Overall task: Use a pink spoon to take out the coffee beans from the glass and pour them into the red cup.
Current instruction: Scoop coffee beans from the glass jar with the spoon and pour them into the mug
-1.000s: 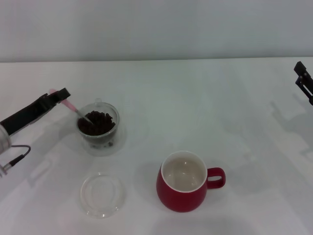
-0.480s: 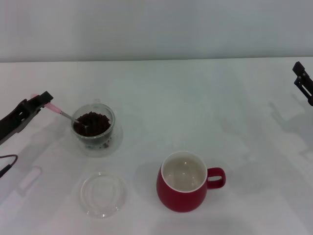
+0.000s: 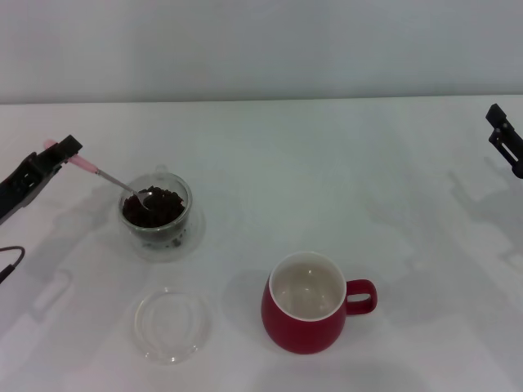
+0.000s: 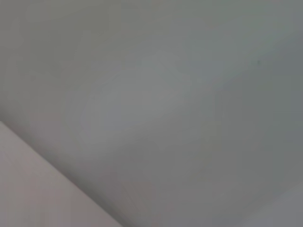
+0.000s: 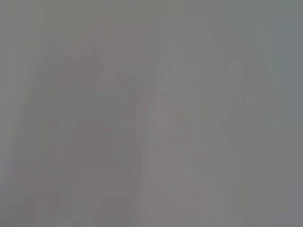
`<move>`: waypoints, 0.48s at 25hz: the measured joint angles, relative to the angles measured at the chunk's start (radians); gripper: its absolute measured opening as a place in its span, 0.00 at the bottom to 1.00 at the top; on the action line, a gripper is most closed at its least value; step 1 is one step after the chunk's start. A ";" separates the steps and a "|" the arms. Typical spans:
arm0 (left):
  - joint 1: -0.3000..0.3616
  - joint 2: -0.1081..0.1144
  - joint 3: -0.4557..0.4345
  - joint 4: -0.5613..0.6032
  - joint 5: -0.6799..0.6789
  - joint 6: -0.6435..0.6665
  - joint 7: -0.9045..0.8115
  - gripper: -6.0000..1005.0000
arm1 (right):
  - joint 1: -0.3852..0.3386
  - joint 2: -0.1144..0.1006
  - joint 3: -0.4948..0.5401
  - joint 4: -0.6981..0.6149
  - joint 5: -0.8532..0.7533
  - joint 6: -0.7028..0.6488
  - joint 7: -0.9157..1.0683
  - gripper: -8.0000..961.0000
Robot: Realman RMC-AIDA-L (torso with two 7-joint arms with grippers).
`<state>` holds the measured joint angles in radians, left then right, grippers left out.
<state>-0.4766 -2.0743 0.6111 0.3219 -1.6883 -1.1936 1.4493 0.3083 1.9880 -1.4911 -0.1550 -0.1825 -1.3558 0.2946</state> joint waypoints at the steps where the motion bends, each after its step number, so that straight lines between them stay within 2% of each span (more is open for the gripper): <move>1: -0.001 0.000 0.000 0.000 -0.003 -0.002 0.000 0.13 | 0.000 0.000 0.000 0.000 0.000 0.000 0.000 0.76; 12: -0.001 0.001 -0.001 0.000 -0.018 -0.032 0.001 0.14 | 0.000 -0.003 0.001 0.000 0.000 0.003 0.001 0.76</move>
<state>-0.4776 -2.0730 0.6106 0.3218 -1.7065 -1.2260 1.4505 0.3083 1.9854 -1.4896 -0.1549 -0.1826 -1.3525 0.2960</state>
